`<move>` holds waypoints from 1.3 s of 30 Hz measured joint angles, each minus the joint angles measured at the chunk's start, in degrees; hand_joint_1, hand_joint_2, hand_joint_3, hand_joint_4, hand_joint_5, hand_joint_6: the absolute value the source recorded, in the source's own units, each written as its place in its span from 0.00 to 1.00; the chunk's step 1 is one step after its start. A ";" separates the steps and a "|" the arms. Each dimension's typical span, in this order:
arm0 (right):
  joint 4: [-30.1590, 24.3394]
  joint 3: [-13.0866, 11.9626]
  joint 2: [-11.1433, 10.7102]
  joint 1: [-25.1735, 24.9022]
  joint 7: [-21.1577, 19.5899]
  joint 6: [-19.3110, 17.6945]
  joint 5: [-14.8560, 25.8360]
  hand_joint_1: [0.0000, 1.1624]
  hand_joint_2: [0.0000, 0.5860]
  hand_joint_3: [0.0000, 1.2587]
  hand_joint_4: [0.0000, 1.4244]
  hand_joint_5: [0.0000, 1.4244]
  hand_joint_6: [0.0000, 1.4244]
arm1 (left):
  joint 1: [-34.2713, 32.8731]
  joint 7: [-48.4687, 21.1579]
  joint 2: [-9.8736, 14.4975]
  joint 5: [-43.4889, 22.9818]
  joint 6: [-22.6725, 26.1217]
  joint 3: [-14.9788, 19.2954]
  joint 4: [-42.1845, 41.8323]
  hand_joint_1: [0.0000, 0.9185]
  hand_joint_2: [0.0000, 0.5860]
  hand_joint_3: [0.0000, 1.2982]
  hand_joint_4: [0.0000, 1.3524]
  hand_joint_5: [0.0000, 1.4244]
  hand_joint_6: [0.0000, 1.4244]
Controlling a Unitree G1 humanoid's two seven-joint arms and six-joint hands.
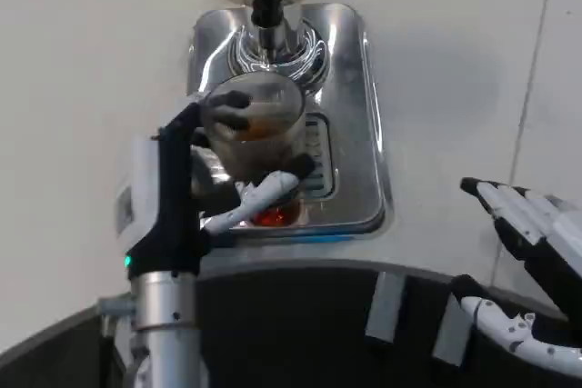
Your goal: Grasp the cup under the faucet to collect the drink, then remove the cup.
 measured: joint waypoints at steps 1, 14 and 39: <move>0.40 0.06 0.00 -0.07 -0.44 -0.62 0.17 0.16 0.85 0.00 0.00 0.00 0.00 | 1.18 -0.78 0.14 -0.03 0.36 0.13 -1.92 0.81 0.05 0.93 0.93 0.94 1.00; 8.77 -2.27 -1.16 4.30 -15.20 -19.66 2.33 0.18 0.88 0.00 0.00 0.00 0.00 | 14.61 -8.23 0.60 0.56 2.41 1.74 -21.13 0.76 0.06 0.92 0.91 0.92 1.00; 14.78 -3.92 -1.10 6.28 -28.34 -34.63 -4.03 0.07 0.92 0.00 0.00 0.00 0.00 | 30.34 -13.18 3.66 4.09 -4.82 3.73 -34.59 0.73 0.12 0.92 0.89 0.92 1.00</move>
